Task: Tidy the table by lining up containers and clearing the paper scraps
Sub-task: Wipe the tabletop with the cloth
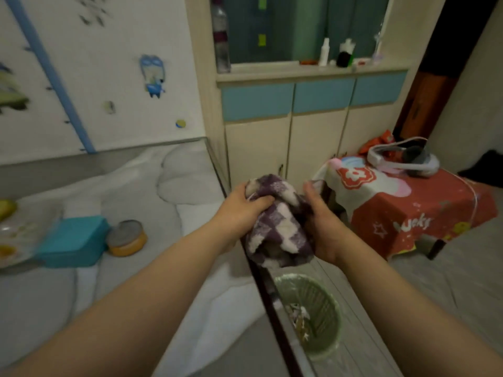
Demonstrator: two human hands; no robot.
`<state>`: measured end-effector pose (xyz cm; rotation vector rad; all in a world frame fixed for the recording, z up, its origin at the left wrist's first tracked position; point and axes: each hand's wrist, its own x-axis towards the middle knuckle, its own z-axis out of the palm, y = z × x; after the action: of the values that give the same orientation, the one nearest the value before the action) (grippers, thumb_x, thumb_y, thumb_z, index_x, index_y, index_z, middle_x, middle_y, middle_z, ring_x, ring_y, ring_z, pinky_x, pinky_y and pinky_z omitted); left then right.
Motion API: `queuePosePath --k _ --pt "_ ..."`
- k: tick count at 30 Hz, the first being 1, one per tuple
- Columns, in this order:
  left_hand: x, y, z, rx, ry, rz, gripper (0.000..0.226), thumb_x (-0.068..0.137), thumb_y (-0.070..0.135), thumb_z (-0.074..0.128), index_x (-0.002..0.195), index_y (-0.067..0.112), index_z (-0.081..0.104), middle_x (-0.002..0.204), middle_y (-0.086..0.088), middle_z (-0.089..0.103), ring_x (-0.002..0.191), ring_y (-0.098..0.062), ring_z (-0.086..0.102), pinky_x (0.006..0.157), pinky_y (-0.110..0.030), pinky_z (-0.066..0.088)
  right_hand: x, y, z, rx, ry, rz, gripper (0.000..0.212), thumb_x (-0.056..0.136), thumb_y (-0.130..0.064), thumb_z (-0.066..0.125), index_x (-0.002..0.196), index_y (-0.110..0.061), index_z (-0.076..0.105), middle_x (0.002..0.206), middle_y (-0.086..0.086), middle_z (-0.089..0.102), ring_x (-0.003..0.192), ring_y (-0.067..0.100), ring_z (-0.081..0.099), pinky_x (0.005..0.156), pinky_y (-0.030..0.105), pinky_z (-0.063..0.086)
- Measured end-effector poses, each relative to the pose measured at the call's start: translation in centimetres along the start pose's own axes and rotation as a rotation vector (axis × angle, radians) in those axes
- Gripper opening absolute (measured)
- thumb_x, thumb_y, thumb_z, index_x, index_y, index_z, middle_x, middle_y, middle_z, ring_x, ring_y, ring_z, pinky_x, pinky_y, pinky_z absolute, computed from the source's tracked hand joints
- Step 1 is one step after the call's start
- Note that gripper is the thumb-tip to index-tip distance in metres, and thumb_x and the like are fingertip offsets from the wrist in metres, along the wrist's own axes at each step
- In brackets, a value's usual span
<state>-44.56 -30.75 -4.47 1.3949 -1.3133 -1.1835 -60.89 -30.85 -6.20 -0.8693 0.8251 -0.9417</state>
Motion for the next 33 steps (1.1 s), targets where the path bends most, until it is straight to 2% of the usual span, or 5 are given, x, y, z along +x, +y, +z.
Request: queuePosePath --k 5,10,17,28,33 --pt "-3.2 -0.6 -5.6 0.029 0.154 0.094 0.068 0.079 0.037 0.076 0.134 0.022 0.038 0.125 -0.001 0.055 0.106 -0.013 0.06 0.09 -0.029 0.051 -0.1 0.7 6.7 -0.195 0.106 -0.151 0.026 0.089 -0.004 0.062 0.115 -0.007 0.065 0.091 0.009 0.076 0.08 0.02 0.073 0.065 0.028 0.059" --pt "-7.1 -1.2 -10.7 0.342 0.288 0.319 0.088 0.074 0.052 0.075 0.142 0.037 0.022 0.14 0.01 0.022 0.133 -0.016 0.033 0.111 -0.037 0.034 -0.4 1.7 13.1 -0.197 0.183 -0.247 0.014 0.091 -0.011 0.062 0.102 -0.017 0.068 0.093 0.008 0.075 0.083 0.022 0.072 0.071 0.035 0.06" --pt "-14.4 -2.9 -18.3 0.511 -0.044 0.52 0.059 0.073 0.029 0.077 0.12 0.042 0.042 0.121 0.008 0.046 0.105 -0.003 0.054 0.088 -0.02 0.048 -3.3 5.0 21.8 -0.027 0.225 -0.207 0.013 0.092 -0.02 0.061 0.102 -0.013 0.066 0.085 0.01 0.071 0.078 0.026 0.069 0.066 0.036 0.056" --pt "-24.1 -5.1 -30.6 -0.314 0.214 0.061 0.026 0.099 0.03 0.047 0.109 0.02 0.069 0.106 -0.004 0.074 0.1 -0.023 0.069 0.093 -0.045 0.053 -9.1 12.8 34.6 0.026 0.093 -0.012 0.061 0.087 -0.067 0.046 0.122 -0.019 0.064 0.114 0.007 0.072 0.107 0.027 0.066 0.089 0.04 0.052" --pt "-28.2 -4.0 -37.7 -0.576 0.248 -0.067 0.037 0.099 0.039 0.044 0.123 0.015 0.059 0.113 -0.009 0.071 0.099 -0.025 0.069 0.077 -0.037 0.057 -12.0 16.5 40.1 -0.55 0.146 0.005 0.021 0.096 -0.038 0.053 0.1 -0.024 0.067 0.097 0.001 0.069 0.091 0.015 0.063 0.091 0.038 0.051"
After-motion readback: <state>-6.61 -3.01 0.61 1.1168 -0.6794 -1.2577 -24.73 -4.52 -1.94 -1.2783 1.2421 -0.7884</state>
